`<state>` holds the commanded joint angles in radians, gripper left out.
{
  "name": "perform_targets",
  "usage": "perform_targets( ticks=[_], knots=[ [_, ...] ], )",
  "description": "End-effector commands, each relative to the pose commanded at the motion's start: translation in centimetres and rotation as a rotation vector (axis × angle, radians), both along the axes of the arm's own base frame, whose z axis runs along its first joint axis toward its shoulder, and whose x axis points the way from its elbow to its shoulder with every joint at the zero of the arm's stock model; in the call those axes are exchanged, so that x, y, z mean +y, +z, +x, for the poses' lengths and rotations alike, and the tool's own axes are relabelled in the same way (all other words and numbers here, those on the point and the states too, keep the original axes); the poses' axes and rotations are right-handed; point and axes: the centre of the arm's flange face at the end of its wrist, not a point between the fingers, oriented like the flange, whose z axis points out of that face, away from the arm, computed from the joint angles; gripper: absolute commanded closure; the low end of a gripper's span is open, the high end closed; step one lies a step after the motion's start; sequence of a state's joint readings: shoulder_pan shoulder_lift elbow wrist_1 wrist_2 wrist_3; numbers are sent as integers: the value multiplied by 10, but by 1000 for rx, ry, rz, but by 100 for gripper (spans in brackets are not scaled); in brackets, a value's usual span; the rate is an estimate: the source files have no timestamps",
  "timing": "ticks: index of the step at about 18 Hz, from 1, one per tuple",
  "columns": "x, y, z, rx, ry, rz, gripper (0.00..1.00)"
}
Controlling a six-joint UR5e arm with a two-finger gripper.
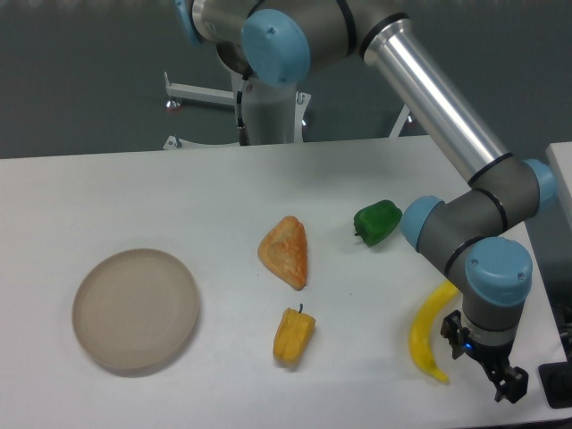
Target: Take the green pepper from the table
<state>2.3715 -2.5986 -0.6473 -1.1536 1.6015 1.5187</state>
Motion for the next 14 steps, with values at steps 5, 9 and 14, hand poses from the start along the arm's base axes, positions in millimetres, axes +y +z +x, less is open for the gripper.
perform_targets(
  ticks=[5, 9, 14],
  knots=[
    [1, 5, 3, -2, 19, 8, 1],
    [-5, 12, 9, -23, 24, 14, 1],
    [-36, 25, 15, -59, 57, -6, 1]
  ],
)
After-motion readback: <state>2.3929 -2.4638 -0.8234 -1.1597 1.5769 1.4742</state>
